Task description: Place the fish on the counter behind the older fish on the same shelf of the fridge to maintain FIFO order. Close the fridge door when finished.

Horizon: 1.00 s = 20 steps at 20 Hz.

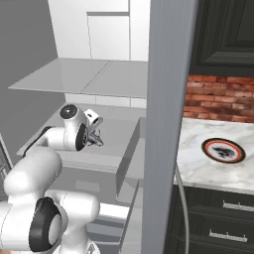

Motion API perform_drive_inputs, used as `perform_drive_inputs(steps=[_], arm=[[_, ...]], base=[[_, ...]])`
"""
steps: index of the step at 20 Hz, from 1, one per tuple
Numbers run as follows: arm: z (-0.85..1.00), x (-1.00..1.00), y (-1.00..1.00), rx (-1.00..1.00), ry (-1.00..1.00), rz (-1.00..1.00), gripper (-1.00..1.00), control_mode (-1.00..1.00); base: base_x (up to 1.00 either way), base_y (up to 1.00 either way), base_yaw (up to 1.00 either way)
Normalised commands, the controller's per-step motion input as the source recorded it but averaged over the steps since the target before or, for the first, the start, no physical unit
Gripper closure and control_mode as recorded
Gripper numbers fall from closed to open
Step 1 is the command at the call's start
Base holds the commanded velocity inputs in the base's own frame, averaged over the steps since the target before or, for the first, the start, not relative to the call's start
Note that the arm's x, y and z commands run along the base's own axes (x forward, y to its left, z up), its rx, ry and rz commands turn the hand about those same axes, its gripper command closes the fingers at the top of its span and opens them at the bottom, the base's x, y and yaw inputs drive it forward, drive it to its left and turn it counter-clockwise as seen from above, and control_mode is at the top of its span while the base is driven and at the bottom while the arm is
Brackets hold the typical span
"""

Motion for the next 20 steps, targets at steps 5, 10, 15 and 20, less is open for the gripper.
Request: perform_drive_inputs(steps=[5,10,15,20], arm=[[-0.1,0.57,0.08,0.0,-0.16,0.02,1.0,-1.0],[-0.02,0.61,0.03,0.0,-0.1,0.04,1.0,-1.0],[-0.05,0.61,0.08,0.0,0.0,0.0,1.0,-1.0],[-0.01,0.6,0.12,0.0,0.03,0.0,1.0,-1.0]], base=[[0.0,0.0,0.0],[0.0,0.0,0.0],[0.0,0.0,0.0],[0.0,0.0,0.0]])
